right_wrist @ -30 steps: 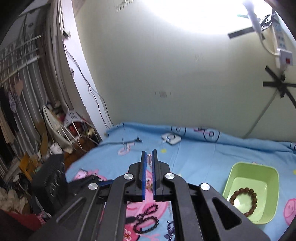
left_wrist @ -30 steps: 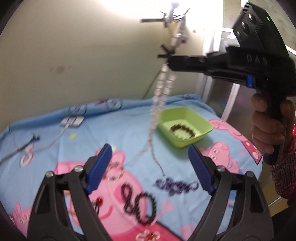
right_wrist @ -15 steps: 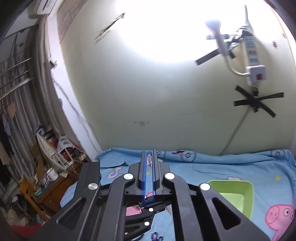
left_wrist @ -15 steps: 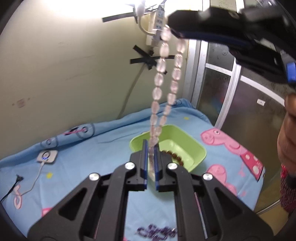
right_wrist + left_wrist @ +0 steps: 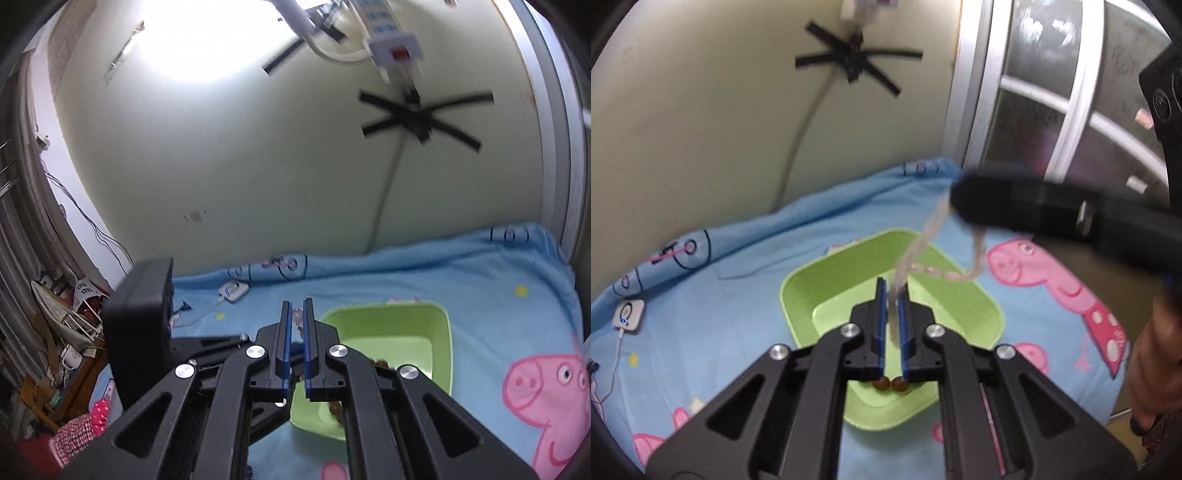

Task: Organize jewelry
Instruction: 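Lift the pale necklace with the right gripper and release it into the basket, then grasp the purple bead bracelet with the right gripper, then carry the purple bracelet over the basket and open the right gripper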

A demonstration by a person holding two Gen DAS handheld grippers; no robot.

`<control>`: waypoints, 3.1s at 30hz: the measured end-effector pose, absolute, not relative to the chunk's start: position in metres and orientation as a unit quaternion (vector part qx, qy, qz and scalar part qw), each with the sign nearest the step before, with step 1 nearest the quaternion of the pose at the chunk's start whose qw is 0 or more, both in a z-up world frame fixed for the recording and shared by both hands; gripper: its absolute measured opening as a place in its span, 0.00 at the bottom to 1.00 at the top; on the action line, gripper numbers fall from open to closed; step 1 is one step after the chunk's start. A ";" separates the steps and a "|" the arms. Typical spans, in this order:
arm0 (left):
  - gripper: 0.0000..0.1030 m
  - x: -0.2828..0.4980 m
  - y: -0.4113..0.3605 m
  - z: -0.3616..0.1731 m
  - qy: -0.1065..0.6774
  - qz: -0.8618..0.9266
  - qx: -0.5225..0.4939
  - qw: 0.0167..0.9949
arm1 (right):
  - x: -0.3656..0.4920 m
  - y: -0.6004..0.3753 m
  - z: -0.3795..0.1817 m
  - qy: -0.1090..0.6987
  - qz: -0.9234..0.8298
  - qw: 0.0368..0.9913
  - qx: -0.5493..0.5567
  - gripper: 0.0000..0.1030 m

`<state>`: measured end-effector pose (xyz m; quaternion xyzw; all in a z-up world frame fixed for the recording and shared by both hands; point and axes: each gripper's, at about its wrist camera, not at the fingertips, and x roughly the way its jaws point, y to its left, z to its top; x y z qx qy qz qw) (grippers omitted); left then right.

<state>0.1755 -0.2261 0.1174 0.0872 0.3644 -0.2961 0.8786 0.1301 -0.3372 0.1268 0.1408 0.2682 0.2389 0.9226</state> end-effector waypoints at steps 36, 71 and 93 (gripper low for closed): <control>0.36 0.040 -0.034 0.049 0.403 -0.252 0.032 0.879 | 0.032 -0.214 -0.020 0.387 0.258 0.881 -0.082 0.00; 0.06 0.152 -0.203 0.136 0.355 -0.336 0.101 0.867 | 0.125 -0.373 0.122 0.265 0.269 0.907 0.186 0.00; 0.40 0.215 -0.176 0.110 0.421 -0.256 0.062 0.868 | 0.159 -0.383 0.074 0.280 0.238 0.899 0.239 0.20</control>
